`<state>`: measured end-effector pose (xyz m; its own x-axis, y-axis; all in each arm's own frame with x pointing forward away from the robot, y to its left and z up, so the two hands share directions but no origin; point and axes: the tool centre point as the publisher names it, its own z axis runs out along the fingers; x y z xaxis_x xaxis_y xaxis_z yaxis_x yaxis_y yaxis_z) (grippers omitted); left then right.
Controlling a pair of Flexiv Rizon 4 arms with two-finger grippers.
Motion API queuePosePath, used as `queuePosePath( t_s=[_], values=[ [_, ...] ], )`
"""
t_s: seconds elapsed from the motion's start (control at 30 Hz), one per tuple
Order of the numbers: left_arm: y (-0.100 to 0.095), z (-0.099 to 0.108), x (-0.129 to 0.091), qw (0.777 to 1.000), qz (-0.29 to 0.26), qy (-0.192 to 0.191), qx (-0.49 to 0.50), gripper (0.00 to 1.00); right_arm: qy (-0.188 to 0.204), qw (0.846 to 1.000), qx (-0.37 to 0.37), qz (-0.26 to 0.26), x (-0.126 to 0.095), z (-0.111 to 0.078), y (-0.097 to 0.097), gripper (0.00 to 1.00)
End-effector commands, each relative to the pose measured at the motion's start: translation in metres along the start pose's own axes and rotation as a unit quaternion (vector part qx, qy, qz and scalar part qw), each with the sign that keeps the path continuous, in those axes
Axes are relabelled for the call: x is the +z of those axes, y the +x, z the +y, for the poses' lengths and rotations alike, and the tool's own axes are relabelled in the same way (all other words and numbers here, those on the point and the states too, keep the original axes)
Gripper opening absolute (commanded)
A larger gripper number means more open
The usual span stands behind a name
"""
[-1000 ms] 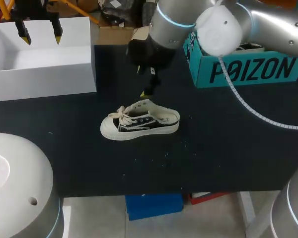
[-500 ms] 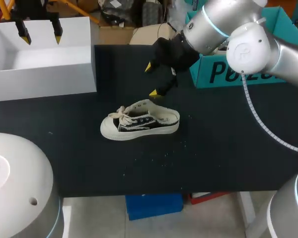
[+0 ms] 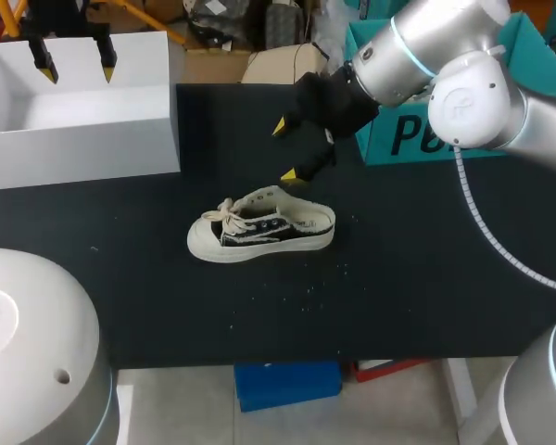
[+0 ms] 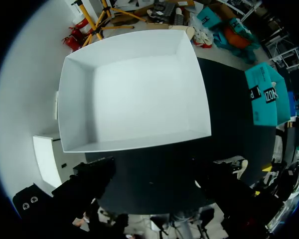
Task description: Take the shoe out of the shoebox, open the shoe tongue, remove and reinsert the insole, then place the shoe into the shoebox
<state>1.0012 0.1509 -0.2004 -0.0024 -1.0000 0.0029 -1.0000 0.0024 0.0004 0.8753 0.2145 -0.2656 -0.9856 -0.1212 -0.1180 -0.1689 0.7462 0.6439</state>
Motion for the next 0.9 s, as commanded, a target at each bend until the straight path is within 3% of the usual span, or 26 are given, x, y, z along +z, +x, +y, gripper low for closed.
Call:
queuePosePath(
  t_s=[0.03, 0.3, 0.57, 0.9],
  values=[
    [0.0, 0.0, 0.0, 1.0, -0.001, -0.001, -0.001, 1.0, 0.001, 1.0, 0.0, 0.0, 0.001, 0.001, 0.0, 1.0],
    [0.0, 0.0, 0.0, 1.0, -0.001, -0.001, -0.001, 1.0, -0.005, 1.0, -0.005, 0.005, -0.001, -0.003, 0.006, 1.0],
    [0.0, 0.0, 0.0, 1.0, -0.001, -0.001, -0.001, 1.0, -0.011, 1.0, -0.003, -0.002, -0.006, -0.047, 0.01, 1.0],
    [0.0, 0.0, 0.0, 1.0, -0.001, -0.001, -0.001, 1.0, -0.028, 1.0, -0.005, 0.006, 0.018, -0.089, 0.014, 1.0]
  ],
)
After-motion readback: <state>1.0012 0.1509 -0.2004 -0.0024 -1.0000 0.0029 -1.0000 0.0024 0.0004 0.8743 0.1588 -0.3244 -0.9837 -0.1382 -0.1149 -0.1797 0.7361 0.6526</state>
